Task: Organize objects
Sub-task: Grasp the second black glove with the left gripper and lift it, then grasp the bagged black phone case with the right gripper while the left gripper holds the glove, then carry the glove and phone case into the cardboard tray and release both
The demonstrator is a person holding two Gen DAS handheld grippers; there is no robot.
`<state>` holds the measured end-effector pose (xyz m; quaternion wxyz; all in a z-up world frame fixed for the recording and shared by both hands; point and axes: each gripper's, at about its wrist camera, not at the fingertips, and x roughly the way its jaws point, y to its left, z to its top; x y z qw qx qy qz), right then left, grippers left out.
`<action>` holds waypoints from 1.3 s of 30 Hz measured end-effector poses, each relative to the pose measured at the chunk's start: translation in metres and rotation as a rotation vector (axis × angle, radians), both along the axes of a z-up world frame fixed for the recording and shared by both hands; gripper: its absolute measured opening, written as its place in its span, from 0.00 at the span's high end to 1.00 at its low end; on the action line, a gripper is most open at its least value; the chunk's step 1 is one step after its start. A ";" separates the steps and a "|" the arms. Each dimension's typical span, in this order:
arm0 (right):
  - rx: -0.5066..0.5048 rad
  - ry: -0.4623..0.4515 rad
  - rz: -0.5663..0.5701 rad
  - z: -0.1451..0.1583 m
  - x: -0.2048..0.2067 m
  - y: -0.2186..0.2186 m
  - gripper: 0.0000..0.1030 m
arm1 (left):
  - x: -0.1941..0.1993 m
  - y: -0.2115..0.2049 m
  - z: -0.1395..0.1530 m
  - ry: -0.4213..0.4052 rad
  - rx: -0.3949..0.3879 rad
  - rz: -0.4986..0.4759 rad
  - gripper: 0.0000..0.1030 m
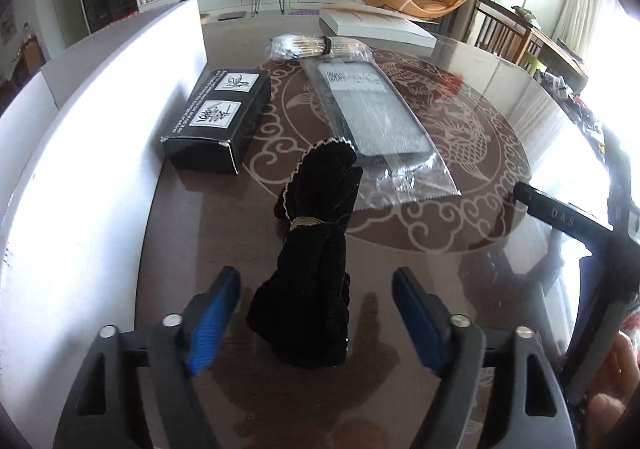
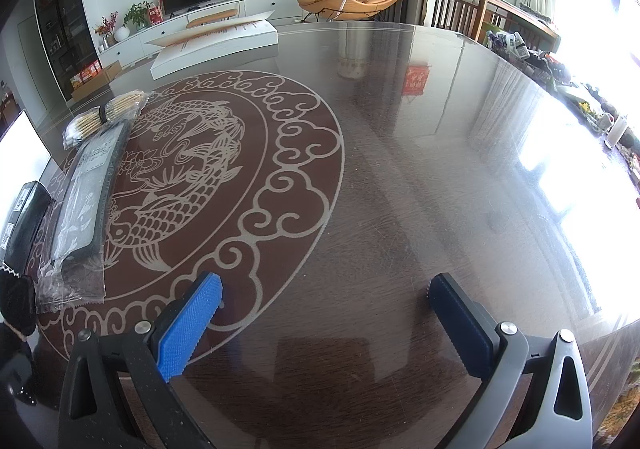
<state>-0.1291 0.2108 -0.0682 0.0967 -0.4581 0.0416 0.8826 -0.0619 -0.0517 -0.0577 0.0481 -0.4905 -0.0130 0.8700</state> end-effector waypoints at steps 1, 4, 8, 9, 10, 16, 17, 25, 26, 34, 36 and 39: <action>0.000 0.000 0.000 0.000 0.000 0.000 0.00 | 0.001 0.001 -0.003 0.008 -0.013 -0.022 0.21; 0.000 0.000 0.000 0.000 0.000 0.000 0.00 | -0.002 0.008 -0.009 0.018 -0.078 -0.048 0.21; 0.000 0.000 0.000 0.000 0.000 0.000 0.00 | -0.021 0.009 -0.013 0.031 -0.122 0.003 0.18; 0.000 0.000 0.000 0.000 0.000 0.000 0.00 | -0.025 0.007 -0.013 0.037 -0.093 0.011 0.18; 0.000 0.000 0.000 0.000 0.000 0.000 0.00 | -0.028 0.004 -0.014 0.038 -0.070 0.025 0.28; -0.010 -0.001 0.009 0.000 -0.003 0.000 0.00 | -0.009 -0.005 -0.003 0.029 0.017 0.022 0.75; -0.044 -0.028 0.038 0.003 -0.011 -0.001 0.00 | -0.002 -0.008 0.001 0.030 0.040 0.021 0.75; -0.116 -0.077 0.336 0.052 -0.079 -0.130 0.04 | 0.040 -0.022 0.043 0.081 0.109 -0.011 0.75; -0.097 -0.122 0.337 0.046 -0.093 -0.147 0.04 | 0.043 -0.024 0.048 0.086 0.116 -0.012 0.75; -0.041 -0.235 0.339 0.009 -0.118 -0.188 0.21 | 0.062 -0.045 0.068 0.103 0.134 0.001 0.75; -0.017 -0.208 0.346 0.013 -0.106 -0.182 0.27 | 0.062 -0.050 0.070 0.103 0.149 0.001 0.75; -0.044 -0.171 0.322 0.019 -0.079 -0.162 0.27 | 0.064 -0.056 0.074 0.120 0.156 0.002 0.75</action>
